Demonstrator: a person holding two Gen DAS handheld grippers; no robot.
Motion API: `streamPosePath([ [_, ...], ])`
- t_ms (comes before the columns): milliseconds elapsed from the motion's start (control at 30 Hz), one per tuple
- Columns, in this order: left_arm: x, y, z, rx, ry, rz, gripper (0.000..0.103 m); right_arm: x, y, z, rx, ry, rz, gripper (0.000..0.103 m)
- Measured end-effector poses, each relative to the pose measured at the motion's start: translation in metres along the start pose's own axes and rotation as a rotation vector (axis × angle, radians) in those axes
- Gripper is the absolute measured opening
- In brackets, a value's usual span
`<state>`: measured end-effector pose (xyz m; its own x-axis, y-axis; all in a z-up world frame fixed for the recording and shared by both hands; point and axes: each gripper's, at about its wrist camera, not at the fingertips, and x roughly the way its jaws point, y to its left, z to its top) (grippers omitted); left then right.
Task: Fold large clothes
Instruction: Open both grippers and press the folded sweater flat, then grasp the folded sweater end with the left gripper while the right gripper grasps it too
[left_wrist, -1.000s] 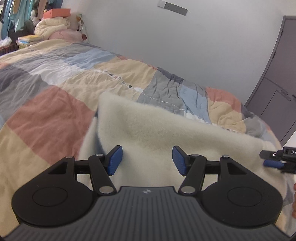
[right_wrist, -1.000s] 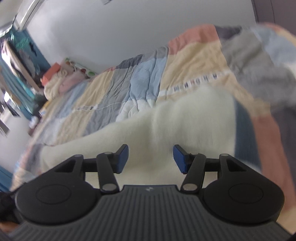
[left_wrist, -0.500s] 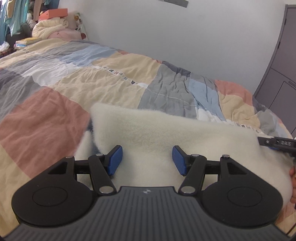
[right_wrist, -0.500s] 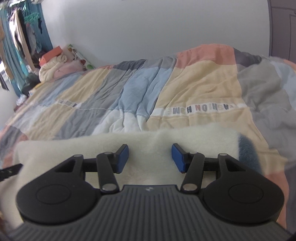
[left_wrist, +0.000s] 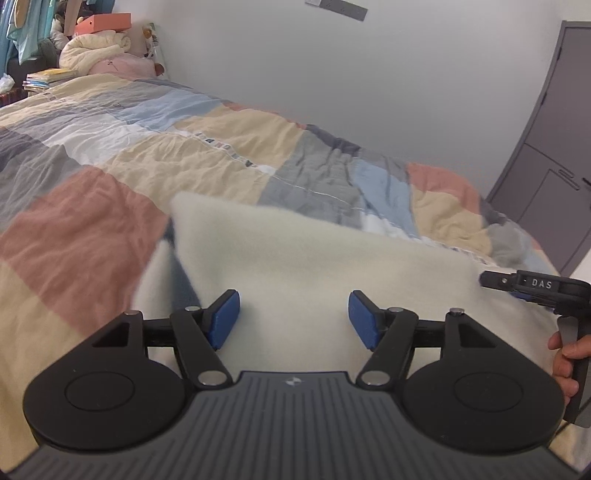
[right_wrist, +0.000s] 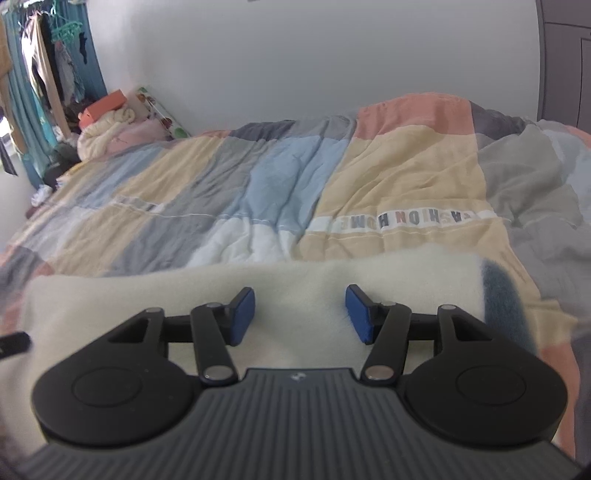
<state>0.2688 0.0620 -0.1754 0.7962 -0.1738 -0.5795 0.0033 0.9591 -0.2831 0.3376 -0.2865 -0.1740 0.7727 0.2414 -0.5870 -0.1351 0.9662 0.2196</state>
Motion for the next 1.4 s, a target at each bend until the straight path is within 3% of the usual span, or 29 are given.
streamPosePath([
  [200, -0.047, -0.004, -0.024, -0.054, -0.008, -0.017, 0.075, -0.037, 0.016, -0.018, 0.090, 0.062, 0.084, 0.058],
  [300, -0.065, -0.004, -0.031, -0.127, 0.001, -0.045, 0.078, -0.050, 0.025, -0.033, 0.181, 0.088, 0.134, 0.059],
  [400, -0.068, 0.003, -0.043, -0.233, 0.068, -0.101, 0.079, -0.067, 0.040, -0.051, 0.180, 0.077, 0.178, 0.059],
  [500, -0.051, 0.021, -0.060, -0.388, 0.200, -0.203, 0.079, -0.081, 0.048, -0.069, 0.212, 0.077, 0.225, 0.059],
  [633, -0.027, 0.044, -0.072, -0.539, 0.245, -0.215, 0.080, -0.081, 0.048, -0.092, 0.323, 0.152, 0.313, 0.064],
  [767, -0.012, 0.066, -0.081, -0.733, 0.226, -0.258, 0.090, -0.065, 0.044, -0.107, 0.436, 0.243, 0.353, 0.064],
  [1000, -0.006, 0.080, -0.093, -0.898, 0.181, -0.297, 0.093, -0.048, 0.051, -0.113, 0.496, 0.285, 0.383, 0.064],
  [1067, -0.004, 0.086, -0.097, -0.955, 0.167, -0.305, 0.092, -0.046, 0.051, -0.116, 0.524, 0.297, 0.404, 0.065],
  [1167, -0.006, 0.093, -0.102, -1.026, 0.132, -0.310, 0.092, -0.044, 0.052, -0.118, 0.571, 0.297, 0.434, 0.083],
  [1333, -0.010, 0.095, -0.107, -1.055, 0.106, -0.286, 0.084, -0.035, 0.045, -0.118, 0.658, 0.279, 0.477, 0.085],
  [1400, -0.010, 0.098, -0.105, -1.046, 0.106, -0.264, 0.078, -0.031, 0.046, -0.118, 0.667, 0.282, 0.471, 0.092],
])
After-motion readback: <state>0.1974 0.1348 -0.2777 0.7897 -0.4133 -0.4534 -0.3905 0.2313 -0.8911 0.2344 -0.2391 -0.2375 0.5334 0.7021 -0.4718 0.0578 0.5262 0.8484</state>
